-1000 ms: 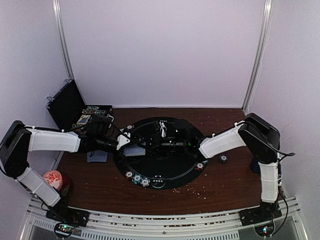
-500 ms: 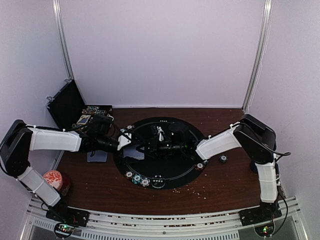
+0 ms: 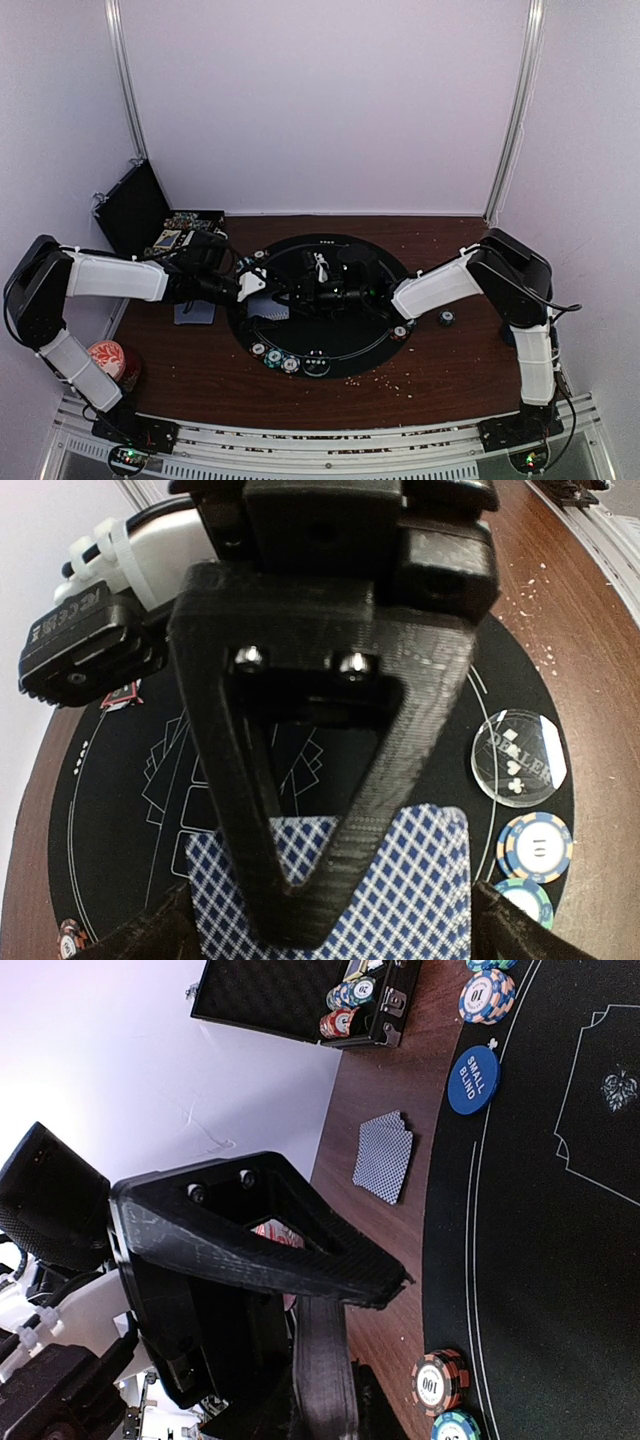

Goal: Distribute texas hold em gaming equipment
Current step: Adjust the poker card.

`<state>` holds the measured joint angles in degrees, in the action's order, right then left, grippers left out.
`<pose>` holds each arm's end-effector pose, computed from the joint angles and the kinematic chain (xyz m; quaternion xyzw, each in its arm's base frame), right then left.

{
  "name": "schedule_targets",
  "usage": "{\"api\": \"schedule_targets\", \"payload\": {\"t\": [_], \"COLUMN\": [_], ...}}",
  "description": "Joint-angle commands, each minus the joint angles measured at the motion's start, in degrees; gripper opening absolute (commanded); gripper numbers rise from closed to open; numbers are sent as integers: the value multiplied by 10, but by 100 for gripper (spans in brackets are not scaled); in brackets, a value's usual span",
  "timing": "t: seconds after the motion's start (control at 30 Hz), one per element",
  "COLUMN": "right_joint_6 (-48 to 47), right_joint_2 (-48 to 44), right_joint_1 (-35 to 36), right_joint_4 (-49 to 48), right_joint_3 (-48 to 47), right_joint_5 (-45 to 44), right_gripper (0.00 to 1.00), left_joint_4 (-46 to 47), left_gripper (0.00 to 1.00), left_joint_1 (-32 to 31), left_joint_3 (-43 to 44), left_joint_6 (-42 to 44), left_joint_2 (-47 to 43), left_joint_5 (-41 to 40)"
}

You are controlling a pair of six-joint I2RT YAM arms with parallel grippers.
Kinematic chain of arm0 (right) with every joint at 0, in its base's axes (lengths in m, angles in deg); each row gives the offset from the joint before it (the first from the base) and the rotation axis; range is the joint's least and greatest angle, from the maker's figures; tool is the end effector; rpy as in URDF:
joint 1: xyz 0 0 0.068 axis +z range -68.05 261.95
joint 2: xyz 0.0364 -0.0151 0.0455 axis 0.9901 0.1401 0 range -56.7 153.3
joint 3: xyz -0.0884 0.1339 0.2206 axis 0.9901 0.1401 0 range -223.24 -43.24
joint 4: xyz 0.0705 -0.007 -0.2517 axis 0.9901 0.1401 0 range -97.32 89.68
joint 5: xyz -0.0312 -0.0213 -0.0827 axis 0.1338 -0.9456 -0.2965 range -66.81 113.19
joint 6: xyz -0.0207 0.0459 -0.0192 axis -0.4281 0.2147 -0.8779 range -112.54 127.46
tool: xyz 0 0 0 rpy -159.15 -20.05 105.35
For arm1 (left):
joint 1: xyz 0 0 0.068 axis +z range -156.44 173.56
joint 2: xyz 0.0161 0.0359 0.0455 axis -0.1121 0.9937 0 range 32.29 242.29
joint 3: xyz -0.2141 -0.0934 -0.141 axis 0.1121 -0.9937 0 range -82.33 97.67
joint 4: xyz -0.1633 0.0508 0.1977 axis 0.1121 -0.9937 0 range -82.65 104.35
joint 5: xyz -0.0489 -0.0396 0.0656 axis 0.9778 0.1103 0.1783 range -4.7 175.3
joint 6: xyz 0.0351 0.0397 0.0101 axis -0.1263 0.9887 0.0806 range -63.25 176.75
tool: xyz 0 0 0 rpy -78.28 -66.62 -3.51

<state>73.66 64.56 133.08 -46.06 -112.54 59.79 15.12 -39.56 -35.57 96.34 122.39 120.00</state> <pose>0.2690 0.3677 0.1597 -0.0958 0.7632 0.6317 0.0964 0.2535 -0.1896 0.1831 0.6146 0.6327 -0.2509 0.3987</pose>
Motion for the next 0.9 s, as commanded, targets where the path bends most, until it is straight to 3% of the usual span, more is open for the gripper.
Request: {"api": "schedule_targets", "payload": {"t": [0.0, 0.4, 0.87], "right_joint_6": [-4, -2, -16], "right_joint_2": [-19, -19, -14], "right_joint_1": [4, 5, 5], "right_joint_4": [-16, -18, 8], "right_joint_3": [-9, -9, -12], "right_joint_5": [-3, -2, -5], "right_gripper": [0, 0, 0], "left_joint_4": [-3, -11, -26], "left_gripper": [91, 89, 41], "left_joint_1": [-4, -4, -5], "left_joint_3": [18, 23, 31], "left_joint_6": [10, 16, 22], "left_joint_2": [9, 21, 27], "left_joint_5": [0, -4, 0]}}
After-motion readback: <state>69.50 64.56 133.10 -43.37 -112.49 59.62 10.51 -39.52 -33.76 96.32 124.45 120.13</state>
